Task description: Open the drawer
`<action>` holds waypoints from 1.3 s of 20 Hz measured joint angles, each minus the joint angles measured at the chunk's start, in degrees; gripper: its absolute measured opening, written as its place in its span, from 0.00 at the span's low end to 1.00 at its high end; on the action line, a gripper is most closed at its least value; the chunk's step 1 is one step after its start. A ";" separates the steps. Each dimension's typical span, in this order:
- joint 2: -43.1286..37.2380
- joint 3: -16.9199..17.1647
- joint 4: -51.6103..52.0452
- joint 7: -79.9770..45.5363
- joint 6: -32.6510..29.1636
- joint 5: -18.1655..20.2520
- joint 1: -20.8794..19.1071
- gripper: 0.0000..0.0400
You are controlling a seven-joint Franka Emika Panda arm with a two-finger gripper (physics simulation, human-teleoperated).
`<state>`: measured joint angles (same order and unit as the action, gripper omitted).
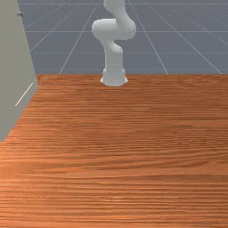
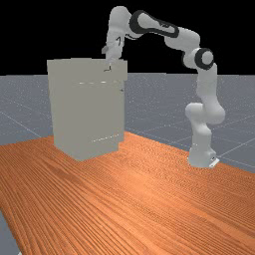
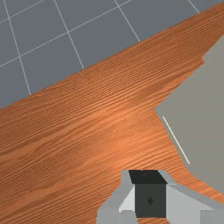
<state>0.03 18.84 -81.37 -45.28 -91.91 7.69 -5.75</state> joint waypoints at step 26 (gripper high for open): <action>-1.42 5.07 1.41 -6.32 -14.61 -1.02 -12.70 0.05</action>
<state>-1.39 23.90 -79.95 -51.60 -106.52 6.67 -18.44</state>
